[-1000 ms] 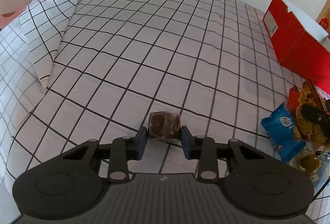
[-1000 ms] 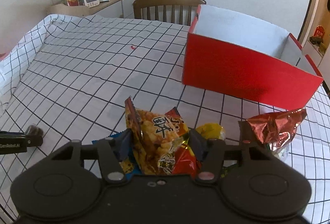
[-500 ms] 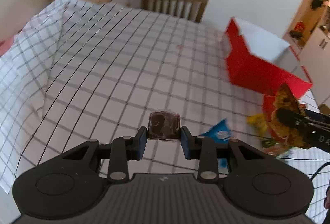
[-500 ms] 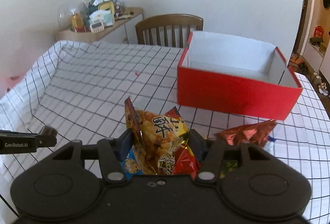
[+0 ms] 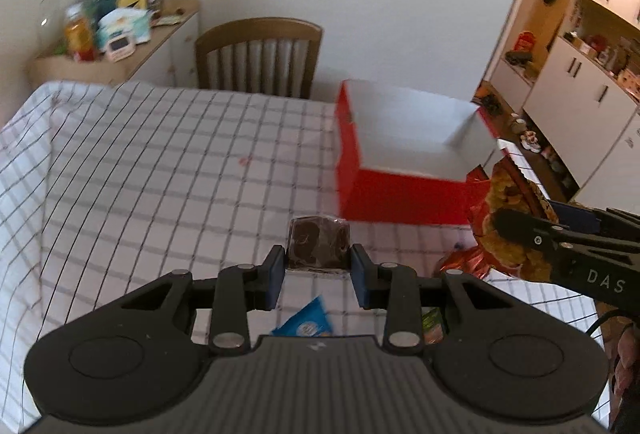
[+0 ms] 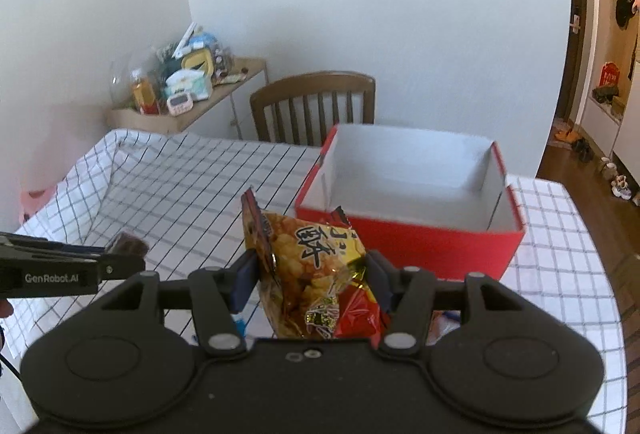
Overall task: Organize snacks
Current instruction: 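Carry the chocolate and chip bag over the red box with both tools, then open the left tool dropping the chocolate while the right tool releases the chip bag, then move both tools back to the snack pile, then grasp the blue cookie packet with the left tool while the right grasps the light-blue cake packet, then carry the blue cookie packet and light-blue cake packet into the red box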
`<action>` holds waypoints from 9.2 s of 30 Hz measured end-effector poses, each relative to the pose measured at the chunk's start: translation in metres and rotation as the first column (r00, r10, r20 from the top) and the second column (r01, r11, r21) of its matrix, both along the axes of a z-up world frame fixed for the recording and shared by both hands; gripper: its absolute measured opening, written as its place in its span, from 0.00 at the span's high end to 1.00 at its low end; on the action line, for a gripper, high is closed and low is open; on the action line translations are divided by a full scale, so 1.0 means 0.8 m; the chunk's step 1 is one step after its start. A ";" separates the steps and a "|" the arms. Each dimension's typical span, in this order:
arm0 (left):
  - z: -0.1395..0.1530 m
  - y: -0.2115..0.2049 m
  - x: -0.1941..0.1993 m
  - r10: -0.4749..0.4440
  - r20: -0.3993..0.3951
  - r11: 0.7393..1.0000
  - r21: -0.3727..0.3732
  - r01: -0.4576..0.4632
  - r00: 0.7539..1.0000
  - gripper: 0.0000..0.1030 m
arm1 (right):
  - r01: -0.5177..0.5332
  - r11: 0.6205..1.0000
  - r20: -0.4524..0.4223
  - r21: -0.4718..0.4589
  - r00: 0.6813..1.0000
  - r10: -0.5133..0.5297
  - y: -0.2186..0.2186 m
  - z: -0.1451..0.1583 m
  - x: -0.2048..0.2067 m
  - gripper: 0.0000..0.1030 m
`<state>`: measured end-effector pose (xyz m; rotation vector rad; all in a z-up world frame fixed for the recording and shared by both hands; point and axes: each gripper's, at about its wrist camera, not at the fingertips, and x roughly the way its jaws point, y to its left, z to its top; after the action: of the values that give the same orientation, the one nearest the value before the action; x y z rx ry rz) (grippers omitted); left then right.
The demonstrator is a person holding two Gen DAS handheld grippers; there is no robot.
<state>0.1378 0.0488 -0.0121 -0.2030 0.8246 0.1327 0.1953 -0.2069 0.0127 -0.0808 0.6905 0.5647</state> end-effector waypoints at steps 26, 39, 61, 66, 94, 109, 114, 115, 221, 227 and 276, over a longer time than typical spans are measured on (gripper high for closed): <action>0.005 -0.108 0.259 -0.111 -0.099 0.986 0.116 0.122 0.989 0.67 | 0.055 0.997 -0.044 -0.045 0.997 -0.057 -0.057 -0.023 0.217 0.45; -0.085 -0.115 0.334 -0.115 -0.241 0.982 0.121 0.147 0.964 0.67 | -0.008 0.994 -0.161 -0.111 0.987 -0.010 -0.046 -0.093 0.273 0.44; -0.085 -0.099 0.317 -0.099 -0.247 0.985 0.111 0.129 0.964 0.67 | -0.017 0.990 -0.199 -0.138 0.980 -0.011 -0.043 -0.099 0.264 0.28; -0.064 -0.103 0.297 -0.105 -0.218 0.984 0.120 0.134 0.970 0.67 | -0.006 0.993 -0.180 -0.115 0.984 -0.014 -0.046 -0.076 0.249 0.27; 0.038 -0.106 0.151 -0.157 -0.061 0.982 0.101 0.163 0.986 0.60 | 0.028 0.999 -0.060 -0.024 0.998 -0.029 -0.073 0.022 0.114 0.19; 0.037 -0.107 0.049 -0.207 -0.007 0.973 0.104 0.206 0.978 0.47 | 0.011 0.997 -0.037 0.073 0.999 -0.009 -0.086 0.038 0.023 0.08; 0.023 -0.101 0.020 -0.191 -0.014 0.974 0.119 0.192 0.981 0.45 | -0.008 0.997 -0.029 0.072 1.000 0.010 -0.081 0.032 -0.004 0.02; 0.019 -0.099 0.014 -0.185 -0.018 0.976 0.115 0.186 0.983 0.38 | -0.014 0.997 -0.027 0.070 1.000 0.016 -0.080 0.030 -0.011 0.01; -0.037 -0.062 0.033 -0.030 -0.210 0.999 -0.023 0.026 0.977 0.63 | 0.055 0.998 -0.106 -0.039 0.993 -0.059 -0.071 -0.032 -0.013 0.48; -0.003 -0.070 0.068 -0.049 -0.162 0.999 0.000 0.050 0.986 0.63 | 0.050 0.998 -0.058 -0.036 0.997 -0.052 -0.066 -0.007 0.020 0.48; -0.107 -0.108 0.355 -0.120 -0.322 0.969 0.169 0.182 0.939 0.63 | 0.075 0.981 -0.205 -0.179 0.972 -0.112 -0.023 -0.104 0.286 0.47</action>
<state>0.4214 -0.0379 -0.0974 0.0720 1.1301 0.1011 0.4244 -0.2254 -0.0709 -0.1476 0.9480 0.4256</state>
